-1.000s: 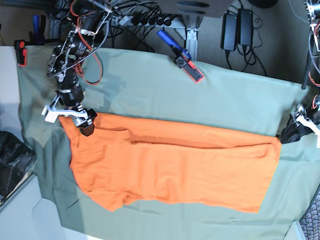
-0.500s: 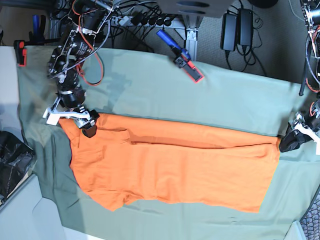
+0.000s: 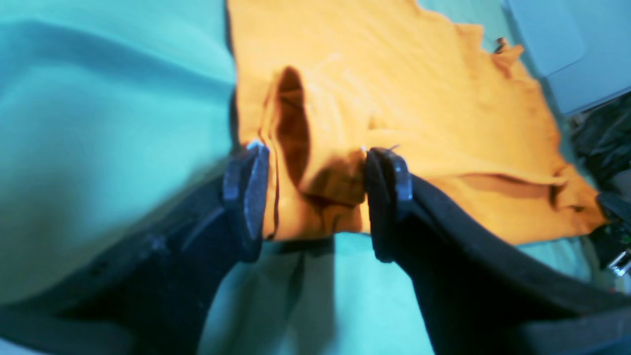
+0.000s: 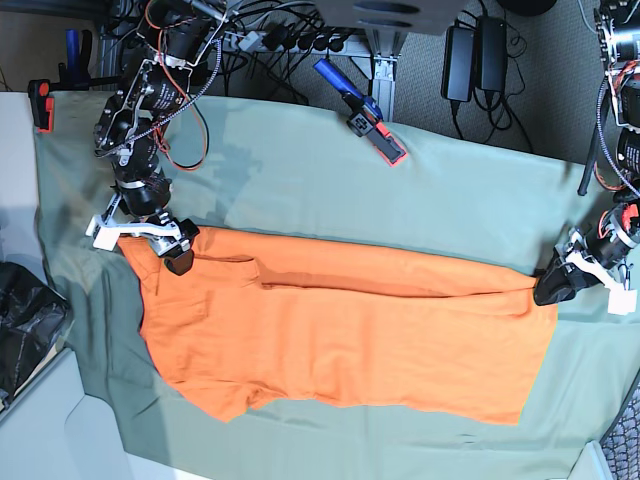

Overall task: Fold the T-shirt properly
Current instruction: 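Release the folded edge and regrasp the shirt's folded side with both grippers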

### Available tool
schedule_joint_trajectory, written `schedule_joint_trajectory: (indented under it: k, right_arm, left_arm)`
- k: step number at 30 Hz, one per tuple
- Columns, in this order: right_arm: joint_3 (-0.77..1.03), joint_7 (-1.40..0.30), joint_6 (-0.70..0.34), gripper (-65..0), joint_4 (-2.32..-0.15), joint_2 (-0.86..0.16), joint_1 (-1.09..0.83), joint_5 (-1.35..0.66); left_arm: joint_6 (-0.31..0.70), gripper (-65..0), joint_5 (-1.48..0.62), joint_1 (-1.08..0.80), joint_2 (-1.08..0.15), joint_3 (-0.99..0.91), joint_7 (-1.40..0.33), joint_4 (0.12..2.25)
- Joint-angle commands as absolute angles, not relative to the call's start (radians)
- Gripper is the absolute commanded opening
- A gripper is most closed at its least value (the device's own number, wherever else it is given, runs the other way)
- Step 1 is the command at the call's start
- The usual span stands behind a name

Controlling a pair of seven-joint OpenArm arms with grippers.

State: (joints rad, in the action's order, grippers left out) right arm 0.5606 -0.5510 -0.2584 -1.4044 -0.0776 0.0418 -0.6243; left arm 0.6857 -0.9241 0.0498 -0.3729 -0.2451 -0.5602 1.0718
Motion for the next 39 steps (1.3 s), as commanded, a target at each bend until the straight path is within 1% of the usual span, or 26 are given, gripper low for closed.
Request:
schedule_joint_trajectory:
  k: [1, 12, 14, 15, 18, 19, 20, 22, 24, 25, 26, 28, 29, 30, 31, 32, 35, 39]
  right_arm:
    - [0.561, -0.532, -0.321, -21.4, -1.423, -0.088, 0.055, -0.636]
    - [0.561, -0.533, -0.321, -21.4, -1.423, -0.088, 0.055, -0.639]
    - [0.561, -0.533, -0.321, -21.4, -1.423, -0.088, 0.055, -0.641]
    - [0.561, -0.533, -0.321, -21.6, -1.423, -0.088, 0.055, -0.643]
    - [0.561, -0.532, -0.321, -21.7, -1.423, -0.088, 0.055, -0.656]
    - [0.561, -0.531, -0.322, -23.4, -1.423, -0.088, 0.057, -0.656]
    - [0.561, -0.531, -0.322, -27.4, -1.423, -0.088, 0.058, -0.656]
    - [0.561, -0.527, -0.323, -40.0, -1.423, -0.088, 0.059, -0.675]
    - [0.561, -0.527, -0.324, -52.2, -1.423, -0.088, 0.058, -0.690]
    - [0.561, -0.527, -0.326, -56.1, -1.423, -0.088, 0.058, -0.689]
    - [0.561, -0.523, -0.326, -58.5, -1.423, -0.088, 0.058, -0.689]
    - [0.561, -0.513, -0.326, -59.5, -1.423, -0.088, 0.059, -0.689]
    - [0.561, -0.508, -0.326, -59.7, -1.423, -0.088, 0.059, -0.689]
    - [0.561, -0.503, -0.326, -61.8, -1.423, -0.088, 0.059, -0.689]
    - [0.561, -0.500, -0.326, -65.0, -1.423, -0.088, 0.058, -0.689]
    - [0.561, -0.500, -0.326, -65.0, -1.423, -0.089, 0.058, -0.688]
    - [0.561, -0.500, -0.341, -65.0, -1.423, -0.089, 0.058, -0.624]
    - [0.562, -0.533, -0.341, -65.0, -1.424, -0.106, 0.052, -0.648]
  left_arm:
    - [0.698, -30.0, -0.945, 0.067, -0.378, -0.247, -0.559, 1.085]
    - [0.698, -30.0, -0.980, 0.096, -0.363, -0.247, -0.569, 1.087]
    - [0.698, -30.9, -0.996, 0.108, -0.364, -0.247, -0.585, 1.087]
    - [0.698, -31.7, -0.999, 0.114, -0.363, -0.247, -0.591, 1.087]
    - [0.698, -40.3, -1.015, 0.119, -0.362, -0.247, -0.604, 1.087]
    - [0.698, -42.8, -1.014, 0.119, -0.361, -0.247, -0.607, 1.087]
    - [0.698, -44.3, -1.014, 0.119, -0.360, -0.247, -0.611, 1.087]
    - [0.698, -46.7, -1.014, 0.119, -0.357, -0.247, -0.614, 1.087]
    - [0.698, -47.3, -1.015, 0.119, -0.357, -0.247, -0.616, 1.087]
    - [0.698, -47.3, -1.021, 0.119, -0.357, -0.247, -0.622, 1.087]
    - [0.698, -47.9, -1.036, 0.119, -0.357, -0.247, -0.630, 1.087]
    - [0.698, -49.4, -1.043, 0.119, -0.355, -0.247, -0.633, 1.087]
    - [0.698, -51.8, -1.041, 0.119, -0.354, -0.247, -0.633, 1.087]
    - [0.698, -55.4, -1.031, 0.119, -0.352, -0.247, -0.633, 1.087]
    - [0.698, -60.5, -1.024, 0.119, -0.350, -0.247, -0.633, 1.087]
    - [0.698, -65.0, -1.014, 0.118, -0.348, -0.247, -0.633, 1.087]
    - [0.698, -65.0, -0.984, 0.118, -0.352, -0.246, -0.633, 1.087]
    - [0.698, -65.0, -1.000, 0.116, -0.369, -0.246, -0.672, 1.087]
